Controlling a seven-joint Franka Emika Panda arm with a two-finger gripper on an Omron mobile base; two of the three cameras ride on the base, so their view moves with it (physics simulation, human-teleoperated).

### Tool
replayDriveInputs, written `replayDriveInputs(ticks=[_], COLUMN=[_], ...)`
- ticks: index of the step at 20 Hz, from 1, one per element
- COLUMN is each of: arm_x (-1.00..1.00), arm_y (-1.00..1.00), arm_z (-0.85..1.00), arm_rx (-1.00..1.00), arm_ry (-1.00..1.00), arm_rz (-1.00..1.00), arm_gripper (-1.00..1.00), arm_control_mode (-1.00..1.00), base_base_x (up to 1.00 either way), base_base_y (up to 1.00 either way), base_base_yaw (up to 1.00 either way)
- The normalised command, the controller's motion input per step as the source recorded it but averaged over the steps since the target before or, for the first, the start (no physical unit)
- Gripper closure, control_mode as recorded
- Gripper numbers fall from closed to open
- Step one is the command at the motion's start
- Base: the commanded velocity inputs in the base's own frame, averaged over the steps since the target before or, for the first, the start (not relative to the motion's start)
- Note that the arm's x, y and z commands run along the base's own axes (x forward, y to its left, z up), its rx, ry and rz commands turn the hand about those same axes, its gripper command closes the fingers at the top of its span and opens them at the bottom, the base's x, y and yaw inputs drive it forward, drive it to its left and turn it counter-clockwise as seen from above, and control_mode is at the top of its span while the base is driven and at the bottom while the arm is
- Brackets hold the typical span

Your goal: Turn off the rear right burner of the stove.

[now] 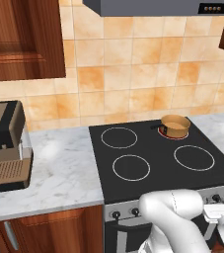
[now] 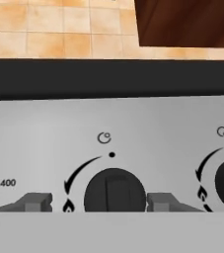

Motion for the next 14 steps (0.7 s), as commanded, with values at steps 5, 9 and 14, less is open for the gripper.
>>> replayDriveInputs(ticks=[5, 9, 14], arm_x=[-0.01, -0.11, -0.03], arm_y=[0.0, 0.0, 0.0], arm_z=[0.05, 0.11, 0.24], arm_rx=[0.0, 0.0, 0.0], arm_ry=[-0.06, -0.08, -0.08], arm_rz=[0.06, 0.12, 0.17], arm_gripper=[1.0, 1.0, 1.0], arm_control_mode=[-1.0, -1.0, -1.0], base_base_x=[0.0, 0.0, 0.0], base_base_y=[0.0, 0.0, 0.0], base_base_yaw=[0.0, 0.0, 0.0])
